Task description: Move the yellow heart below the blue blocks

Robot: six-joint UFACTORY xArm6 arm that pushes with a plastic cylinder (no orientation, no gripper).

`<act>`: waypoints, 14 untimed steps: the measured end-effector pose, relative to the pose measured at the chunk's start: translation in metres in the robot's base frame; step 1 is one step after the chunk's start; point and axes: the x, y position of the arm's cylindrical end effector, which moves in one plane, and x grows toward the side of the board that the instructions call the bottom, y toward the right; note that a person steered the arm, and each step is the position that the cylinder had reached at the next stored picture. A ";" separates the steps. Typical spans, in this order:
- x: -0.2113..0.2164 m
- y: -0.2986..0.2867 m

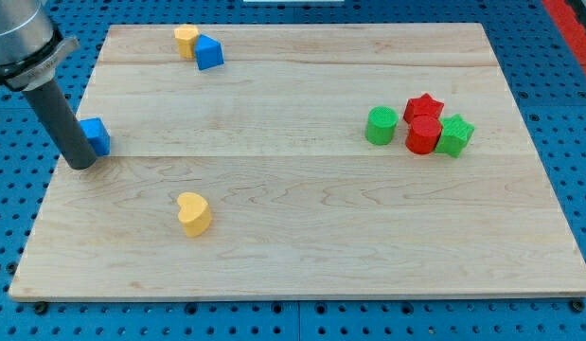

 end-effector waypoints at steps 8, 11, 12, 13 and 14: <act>-0.195 -0.013; -0.119 0.124; -0.019 0.207; 0.070 0.261; 0.108 0.254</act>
